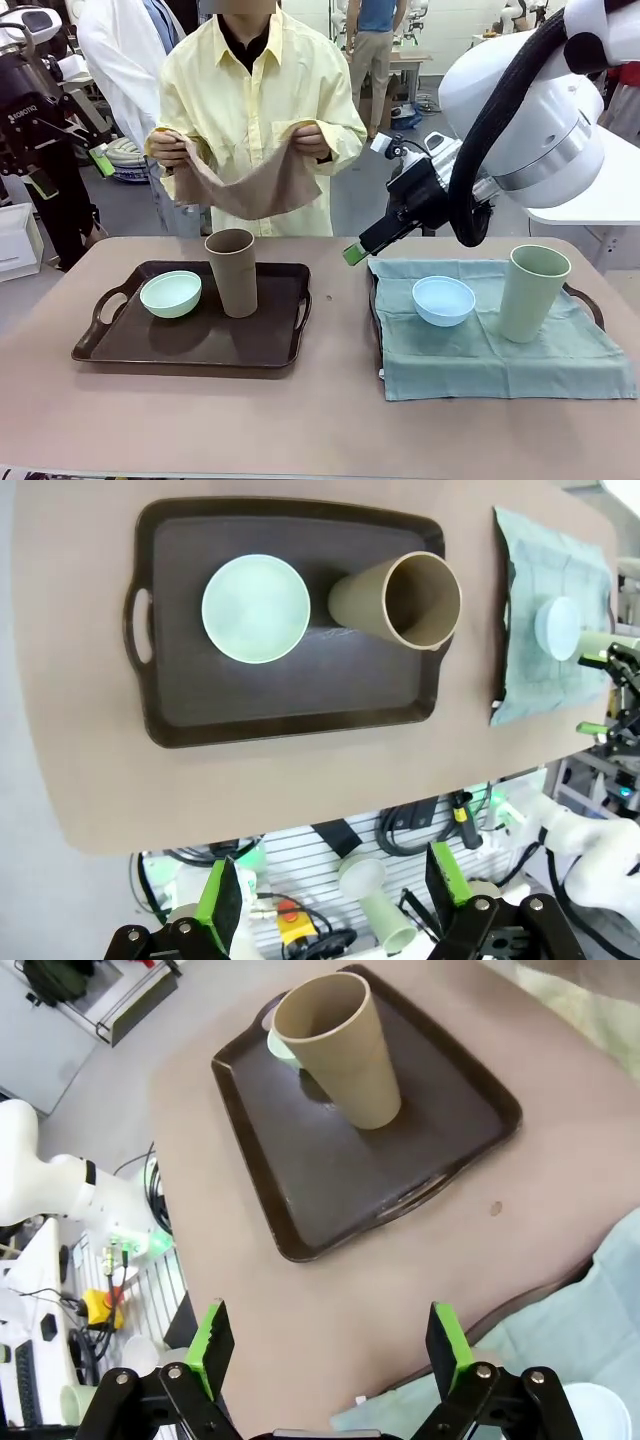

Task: Set up a tray with a mat and arrange the tableware.
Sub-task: Pick up the Picnic Bowl and Reusable plastic cup from the Handle tray in front of the human's position and hold them in the air, then place the Picnic Bowl and Reusable plastic cup back onto the Handle tray in front of the human's position.

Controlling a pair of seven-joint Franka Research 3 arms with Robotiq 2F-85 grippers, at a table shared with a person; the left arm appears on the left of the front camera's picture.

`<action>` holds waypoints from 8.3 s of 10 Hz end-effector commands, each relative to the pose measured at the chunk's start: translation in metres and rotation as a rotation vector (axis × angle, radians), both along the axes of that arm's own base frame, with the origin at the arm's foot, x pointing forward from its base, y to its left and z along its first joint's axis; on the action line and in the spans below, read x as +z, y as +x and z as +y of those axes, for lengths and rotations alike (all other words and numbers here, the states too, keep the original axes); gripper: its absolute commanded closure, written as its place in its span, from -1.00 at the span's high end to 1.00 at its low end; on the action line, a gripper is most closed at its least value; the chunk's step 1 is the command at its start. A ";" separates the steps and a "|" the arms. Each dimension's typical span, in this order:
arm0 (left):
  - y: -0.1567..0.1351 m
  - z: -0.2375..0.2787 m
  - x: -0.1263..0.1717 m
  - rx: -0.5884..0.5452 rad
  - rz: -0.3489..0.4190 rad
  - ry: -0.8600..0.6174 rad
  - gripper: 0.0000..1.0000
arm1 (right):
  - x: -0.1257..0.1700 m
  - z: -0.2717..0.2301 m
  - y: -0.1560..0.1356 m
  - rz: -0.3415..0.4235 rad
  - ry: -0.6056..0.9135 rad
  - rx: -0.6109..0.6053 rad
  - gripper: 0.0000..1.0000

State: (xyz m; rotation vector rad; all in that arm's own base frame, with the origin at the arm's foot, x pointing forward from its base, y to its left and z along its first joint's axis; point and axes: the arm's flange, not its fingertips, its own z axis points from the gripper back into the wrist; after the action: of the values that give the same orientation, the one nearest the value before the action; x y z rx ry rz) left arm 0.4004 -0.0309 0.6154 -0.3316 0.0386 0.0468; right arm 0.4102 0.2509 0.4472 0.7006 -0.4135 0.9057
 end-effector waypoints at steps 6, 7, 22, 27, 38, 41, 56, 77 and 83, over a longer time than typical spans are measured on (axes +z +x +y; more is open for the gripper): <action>0.020 -0.030 -0.016 -0.124 -0.015 0.020 0.95 | -0.022 0.035 0.031 -0.271 0.024 0.189 1.00; 0.021 -0.030 -0.021 -0.147 -0.023 0.068 0.95 | -0.030 0.046 0.041 -0.354 0.025 0.215 1.00; 0.057 -0.018 -0.137 -0.136 -0.136 0.249 0.95 | -0.104 0.145 0.112 -0.460 0.165 0.553 1.00; 0.063 0.001 -0.185 -0.114 -0.144 0.267 0.95 | -0.151 0.170 0.132 -0.421 0.201 0.595 1.00; 0.081 0.003 -0.247 -0.118 -0.066 0.315 0.95 | -0.164 0.232 0.130 -0.383 0.220 0.654 1.00; 0.096 -0.006 -0.264 -0.088 -0.062 0.268 0.95 | -0.164 0.230 0.133 -0.377 0.223 0.659 1.00; 0.110 -0.020 -0.271 0.028 -0.077 0.289 -1.00 | -0.170 0.227 0.135 -0.358 0.229 0.694 -0.58; 0.019 -0.030 -0.014 0.072 -0.363 0.266 -1.00 | 0.043 0.205 0.037 -0.594 0.147 0.582 -0.56; 0.019 -0.030 -0.014 0.072 -0.363 0.266 -1.00 | 0.043 0.205 0.037 -0.594 0.147 0.582 -0.56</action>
State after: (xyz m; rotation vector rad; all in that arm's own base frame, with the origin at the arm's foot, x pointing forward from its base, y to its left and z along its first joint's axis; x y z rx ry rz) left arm 0.4173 -0.0595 0.6007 -0.0704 -0.3224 0.0742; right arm 0.4458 0.4544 0.4893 0.6803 -0.8273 1.6517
